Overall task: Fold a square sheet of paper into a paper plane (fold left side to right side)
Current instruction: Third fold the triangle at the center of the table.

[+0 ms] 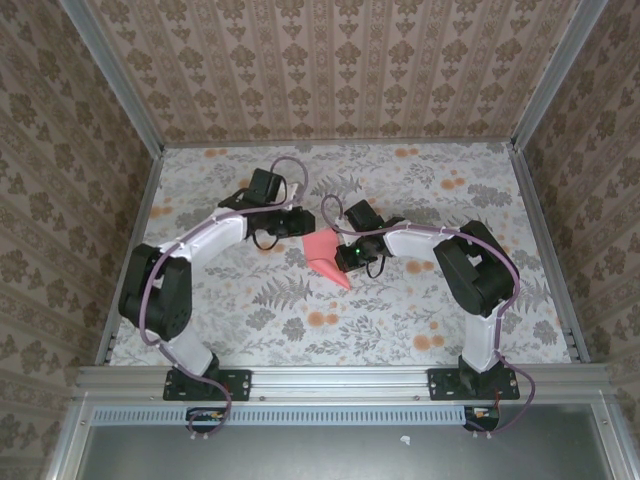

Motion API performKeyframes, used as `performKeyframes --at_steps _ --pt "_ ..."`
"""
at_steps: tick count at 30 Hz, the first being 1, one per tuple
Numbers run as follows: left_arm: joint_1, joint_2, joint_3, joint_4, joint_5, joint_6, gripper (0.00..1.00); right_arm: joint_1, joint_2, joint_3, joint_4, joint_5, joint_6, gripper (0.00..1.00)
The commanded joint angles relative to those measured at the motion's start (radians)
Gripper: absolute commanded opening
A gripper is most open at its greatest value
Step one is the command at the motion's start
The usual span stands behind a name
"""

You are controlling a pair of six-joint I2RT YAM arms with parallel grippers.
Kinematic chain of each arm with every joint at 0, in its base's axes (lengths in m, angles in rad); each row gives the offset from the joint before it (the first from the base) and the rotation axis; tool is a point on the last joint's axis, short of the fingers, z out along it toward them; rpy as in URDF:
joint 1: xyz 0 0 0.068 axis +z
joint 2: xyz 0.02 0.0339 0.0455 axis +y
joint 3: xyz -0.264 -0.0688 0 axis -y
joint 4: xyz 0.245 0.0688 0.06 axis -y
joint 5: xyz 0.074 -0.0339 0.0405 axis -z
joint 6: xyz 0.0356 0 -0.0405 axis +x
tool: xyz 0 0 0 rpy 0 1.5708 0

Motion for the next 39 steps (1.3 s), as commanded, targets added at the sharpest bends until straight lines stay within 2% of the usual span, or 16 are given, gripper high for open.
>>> performKeyframes --at_steps 1,9,18,39 --pt "-0.034 0.015 -0.074 0.051 0.056 -0.041 0.23 -0.003 0.012 -0.016 -0.064 0.029 -0.010 0.00" --pt "-0.093 0.065 -0.158 0.232 0.119 -0.128 0.20 -0.001 0.012 -0.019 -0.068 0.027 -0.011 0.00" --pt "-0.108 0.126 -0.156 0.212 0.061 -0.134 0.19 -0.001 0.015 -0.016 -0.072 0.028 -0.012 0.00" --pt "-0.103 0.155 -0.210 0.242 0.019 -0.139 0.18 -0.001 0.026 0.002 -0.089 0.032 -0.019 0.00"
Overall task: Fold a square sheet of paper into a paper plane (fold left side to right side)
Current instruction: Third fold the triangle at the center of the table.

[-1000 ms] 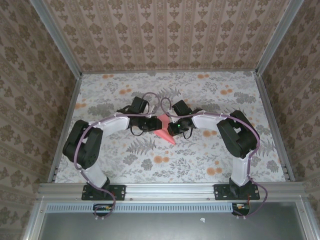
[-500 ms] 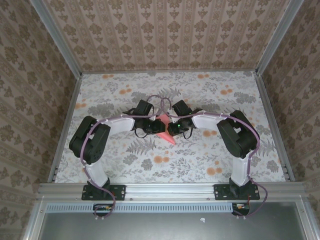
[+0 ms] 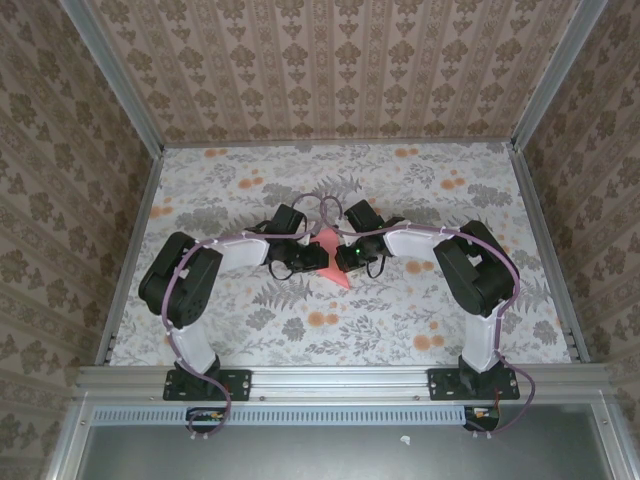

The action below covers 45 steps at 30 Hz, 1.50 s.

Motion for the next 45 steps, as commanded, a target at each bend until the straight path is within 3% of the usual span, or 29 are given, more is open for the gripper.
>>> performKeyframes --at_steps 1,13,17,23,28,32,45 --pt "0.007 0.029 -0.005 0.008 -0.017 -0.012 0.18 -0.001 0.025 0.001 -0.084 0.033 -0.016 0.00" --pt "0.010 0.081 -0.020 -0.001 -0.041 -0.005 0.18 -0.007 -0.015 0.012 -0.078 0.027 0.002 0.00" --pt "0.010 0.095 -0.042 0.000 -0.047 -0.007 0.18 -0.032 -0.081 0.018 -0.084 0.009 0.021 0.20" --pt "0.010 0.103 -0.036 0.003 -0.046 -0.008 0.18 -0.064 -0.199 -0.029 -0.140 -0.024 0.026 0.34" --pt "0.009 0.095 -0.031 -0.004 -0.046 -0.005 0.18 -0.052 -0.228 -0.085 -0.125 -0.229 0.092 0.24" --pt "0.009 0.088 -0.030 -0.009 -0.049 -0.003 0.18 -0.027 -0.197 -0.139 -0.007 -0.368 0.200 0.19" --pt "0.008 0.085 -0.013 -0.025 -0.048 0.006 0.18 0.008 -0.071 -0.061 -0.015 -0.350 0.195 0.18"
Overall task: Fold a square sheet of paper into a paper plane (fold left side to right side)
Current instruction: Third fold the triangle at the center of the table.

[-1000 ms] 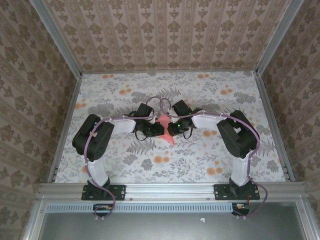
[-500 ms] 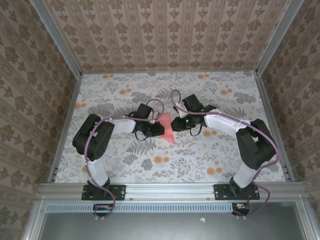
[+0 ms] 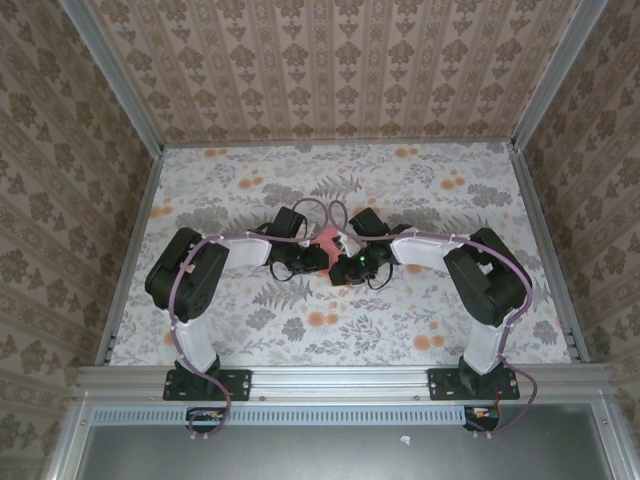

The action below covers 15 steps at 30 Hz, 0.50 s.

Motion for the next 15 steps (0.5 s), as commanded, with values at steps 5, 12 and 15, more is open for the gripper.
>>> performKeyframes --at_steps 5,12,15 --pt "0.003 0.029 -0.005 -0.079 -0.057 0.015 0.18 -0.008 0.022 0.040 -0.008 0.008 0.010 0.17" --pt "0.003 0.027 0.003 -0.090 -0.058 0.020 0.18 -0.017 0.048 0.038 -0.041 0.013 -0.014 0.15" --pt "0.003 0.027 0.004 -0.092 -0.059 0.020 0.18 -0.017 0.057 0.035 -0.058 0.038 -0.026 0.15"
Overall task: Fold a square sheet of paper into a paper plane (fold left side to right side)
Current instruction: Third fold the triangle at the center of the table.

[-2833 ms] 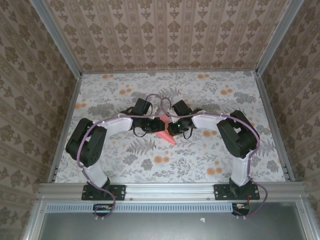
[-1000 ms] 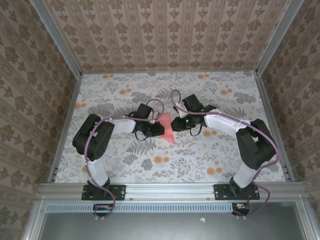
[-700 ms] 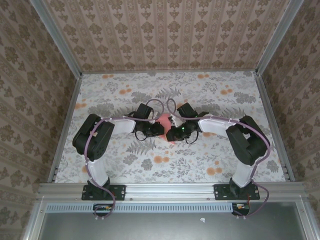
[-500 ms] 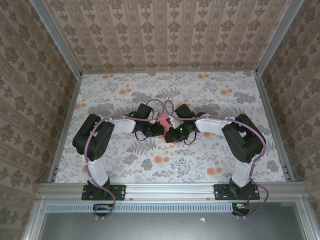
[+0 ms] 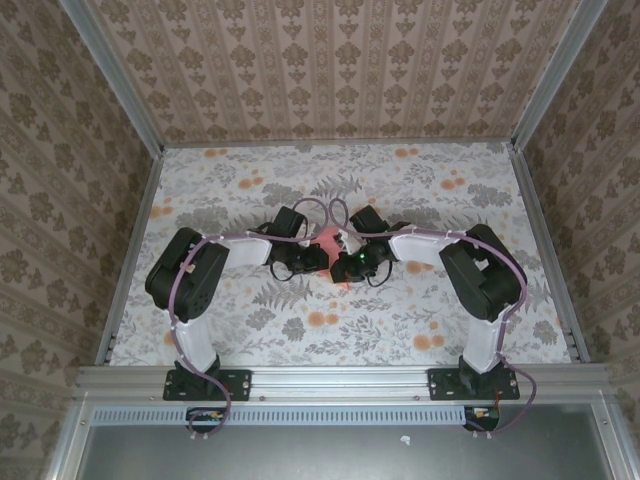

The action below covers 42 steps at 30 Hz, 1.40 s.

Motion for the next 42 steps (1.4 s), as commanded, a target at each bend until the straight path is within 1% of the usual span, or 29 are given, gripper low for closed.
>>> performKeyframes --at_steps 1,9,12,18,20,23,25,27,30,34,38,42 --pt "0.003 0.028 -0.003 -0.079 -0.056 0.020 0.18 -0.004 0.018 0.011 -0.046 0.033 -0.020 0.15" --pt "0.003 0.027 0.006 -0.089 -0.056 0.025 0.18 -0.004 0.038 0.008 -0.070 0.075 -0.029 0.15" --pt "0.003 0.027 0.010 -0.092 -0.055 0.026 0.18 -0.004 0.047 0.008 -0.083 0.086 -0.033 0.12" --pt "0.003 0.019 0.027 -0.102 -0.052 0.034 0.18 -0.008 0.053 -0.001 -0.099 0.110 -0.033 0.11" --pt "0.004 0.004 0.041 -0.114 -0.050 0.043 0.21 -0.012 0.054 -0.011 -0.094 0.108 -0.025 0.09" --pt "0.009 -0.040 0.061 -0.139 -0.058 0.063 0.27 -0.023 0.057 -0.034 -0.079 0.105 -0.009 0.06" --pt "0.012 -0.079 0.065 -0.148 -0.067 0.074 0.29 -0.030 0.058 -0.050 -0.071 0.099 0.000 0.02" --pt "0.011 -0.115 0.062 -0.149 -0.070 0.077 0.29 -0.036 0.060 -0.062 -0.056 0.090 0.009 0.00" --pt "-0.004 -0.154 0.032 -0.131 -0.065 0.078 0.27 -0.046 0.066 -0.074 -0.034 0.069 0.023 0.00" --pt "-0.049 -0.167 -0.010 -0.077 -0.044 0.073 0.22 -0.050 0.077 -0.074 -0.030 0.060 0.027 0.00" --pt "-0.090 -0.140 -0.020 -0.037 -0.038 0.070 0.19 -0.052 0.082 -0.073 -0.028 0.055 0.025 0.00" --pt "-0.093 -0.106 -0.026 0.004 -0.033 0.054 0.15 -0.052 0.085 -0.073 -0.028 0.054 0.028 0.00"
